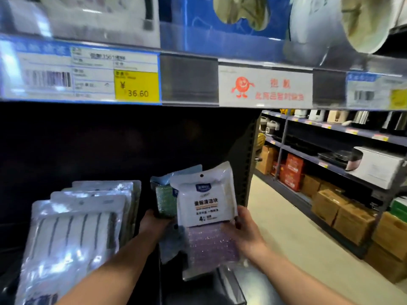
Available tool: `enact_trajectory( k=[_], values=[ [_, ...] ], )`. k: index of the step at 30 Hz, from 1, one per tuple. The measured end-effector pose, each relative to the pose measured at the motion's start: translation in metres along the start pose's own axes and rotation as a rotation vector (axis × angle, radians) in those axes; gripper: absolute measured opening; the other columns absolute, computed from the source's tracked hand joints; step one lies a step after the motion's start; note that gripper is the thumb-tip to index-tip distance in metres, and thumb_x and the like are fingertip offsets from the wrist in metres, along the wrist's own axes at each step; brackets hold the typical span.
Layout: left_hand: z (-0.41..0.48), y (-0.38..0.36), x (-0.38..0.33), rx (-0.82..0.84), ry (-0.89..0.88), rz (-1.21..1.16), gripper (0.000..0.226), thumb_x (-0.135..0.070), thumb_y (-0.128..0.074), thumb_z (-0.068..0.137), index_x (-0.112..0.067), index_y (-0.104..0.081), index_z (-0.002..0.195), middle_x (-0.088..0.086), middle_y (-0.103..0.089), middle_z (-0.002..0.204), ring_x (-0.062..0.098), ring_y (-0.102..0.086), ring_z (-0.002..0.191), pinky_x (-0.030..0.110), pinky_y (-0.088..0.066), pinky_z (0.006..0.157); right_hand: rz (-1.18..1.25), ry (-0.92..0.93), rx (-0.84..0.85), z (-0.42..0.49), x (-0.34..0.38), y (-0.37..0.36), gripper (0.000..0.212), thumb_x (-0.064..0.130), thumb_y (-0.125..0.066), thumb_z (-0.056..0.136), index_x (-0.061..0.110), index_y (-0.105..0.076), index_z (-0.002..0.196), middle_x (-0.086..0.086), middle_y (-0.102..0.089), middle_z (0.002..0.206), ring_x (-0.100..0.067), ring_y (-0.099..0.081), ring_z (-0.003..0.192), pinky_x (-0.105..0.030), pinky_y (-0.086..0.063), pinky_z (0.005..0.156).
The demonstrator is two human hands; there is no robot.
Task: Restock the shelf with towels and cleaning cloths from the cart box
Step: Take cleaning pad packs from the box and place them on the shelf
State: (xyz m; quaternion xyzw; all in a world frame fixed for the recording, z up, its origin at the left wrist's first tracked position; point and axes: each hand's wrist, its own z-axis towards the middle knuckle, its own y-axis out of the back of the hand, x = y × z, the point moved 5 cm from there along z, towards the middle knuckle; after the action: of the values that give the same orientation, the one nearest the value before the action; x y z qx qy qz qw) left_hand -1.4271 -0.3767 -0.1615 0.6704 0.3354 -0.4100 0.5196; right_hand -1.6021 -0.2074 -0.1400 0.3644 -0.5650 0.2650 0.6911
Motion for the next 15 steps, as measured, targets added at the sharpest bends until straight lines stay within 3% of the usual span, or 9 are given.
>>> enact_trajectory(
  k=[2,6,9,12,15],
  values=[
    [0.002,0.003,0.002,0.009,0.001,0.012,0.036,-0.01,-0.07,0.08,0.001,-0.064,0.113,0.022,-0.066,0.111,0.029,-0.061,0.091,0.028,-0.046,0.07,-0.054,-0.033,0.051,0.008,-0.004,-0.014,0.047,0.035,-0.074,0.067,0.032,-0.047,0.105,0.005,-0.063,0.102,-0.021,-0.061,0.101,-0.044,-0.051,0.091],
    [0.008,0.005,0.012,-0.003,0.071,-0.122,0.02,-0.002,-0.051,0.087,0.0,-0.069,0.095,0.02,-0.068,0.098,0.03,-0.063,0.085,0.033,-0.052,0.074,-0.105,0.001,0.151,0.02,-0.007,-0.036,0.045,0.023,-0.07,0.081,0.029,-0.045,0.117,0.015,-0.06,0.097,-0.007,-0.06,0.094,-0.021,-0.047,0.073],
    [0.006,0.005,0.015,-0.048,0.203,-0.346,0.024,-0.009,-0.045,0.093,0.001,-0.063,0.082,0.026,-0.065,0.092,0.032,-0.06,0.077,0.038,-0.05,0.071,-0.087,-0.002,0.146,0.03,-0.015,-0.047,0.042,0.015,-0.07,0.081,0.03,-0.045,0.111,0.011,-0.061,0.097,-0.007,-0.061,0.092,-0.021,-0.047,0.071],
    [0.005,0.005,0.015,-0.057,0.247,-0.457,0.034,-0.022,-0.043,0.098,0.006,-0.062,0.1,0.028,-0.063,0.103,0.035,-0.061,0.088,0.043,-0.051,0.082,-0.073,-0.041,0.125,0.037,-0.027,-0.053,0.04,0.013,-0.07,0.08,0.028,-0.047,0.11,0.0,-0.065,0.103,-0.011,-0.063,0.093,-0.03,-0.054,0.079],
    [0.006,0.002,0.021,-0.044,0.274,-0.436,0.057,-0.044,-0.043,0.096,0.001,-0.052,0.128,0.022,-0.058,0.124,0.038,-0.057,0.111,0.044,-0.046,0.099,-0.141,-0.074,0.095,0.039,-0.041,-0.053,0.036,0.018,-0.069,0.079,0.022,-0.051,0.111,0.006,-0.063,0.098,-0.008,-0.062,0.088,-0.027,-0.053,0.073]
  ],
)
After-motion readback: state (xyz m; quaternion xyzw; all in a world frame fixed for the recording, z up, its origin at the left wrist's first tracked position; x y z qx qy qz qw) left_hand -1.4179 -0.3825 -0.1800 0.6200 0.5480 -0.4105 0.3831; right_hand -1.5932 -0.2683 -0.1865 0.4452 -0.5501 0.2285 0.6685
